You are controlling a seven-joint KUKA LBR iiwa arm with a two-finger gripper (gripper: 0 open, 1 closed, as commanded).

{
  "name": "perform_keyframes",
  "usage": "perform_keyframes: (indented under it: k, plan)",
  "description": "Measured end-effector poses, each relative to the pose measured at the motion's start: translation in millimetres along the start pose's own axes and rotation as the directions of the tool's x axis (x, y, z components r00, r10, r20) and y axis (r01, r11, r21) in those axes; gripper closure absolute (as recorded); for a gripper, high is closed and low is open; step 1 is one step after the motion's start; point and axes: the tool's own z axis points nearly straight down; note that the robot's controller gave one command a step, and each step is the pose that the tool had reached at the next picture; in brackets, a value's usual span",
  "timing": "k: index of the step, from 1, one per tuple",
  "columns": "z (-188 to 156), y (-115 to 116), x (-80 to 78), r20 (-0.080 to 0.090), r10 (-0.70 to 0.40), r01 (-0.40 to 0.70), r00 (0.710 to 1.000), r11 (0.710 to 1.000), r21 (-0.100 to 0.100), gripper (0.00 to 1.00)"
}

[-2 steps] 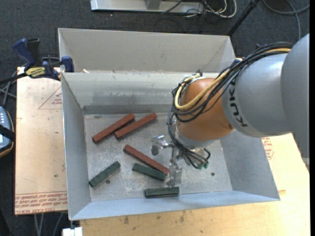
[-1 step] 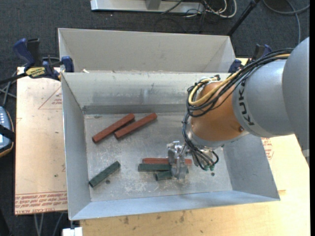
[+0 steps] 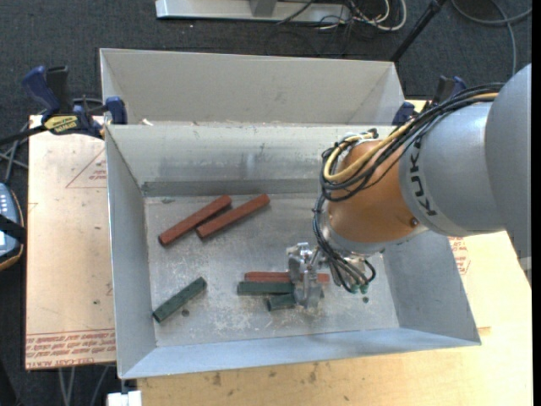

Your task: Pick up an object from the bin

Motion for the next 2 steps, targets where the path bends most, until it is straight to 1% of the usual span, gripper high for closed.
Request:
perform_keyframes:
  k: [1, 2]
  plan:
    - [-1, 15, 5.1, 0.016, -0.137, 0.136, 0.991, 0.991, 0.013, 1.0]
    - [-29, 37, 5.5, -0.007, -0.307, 0.307, 0.952, 0.952, 0.002, 1.0]
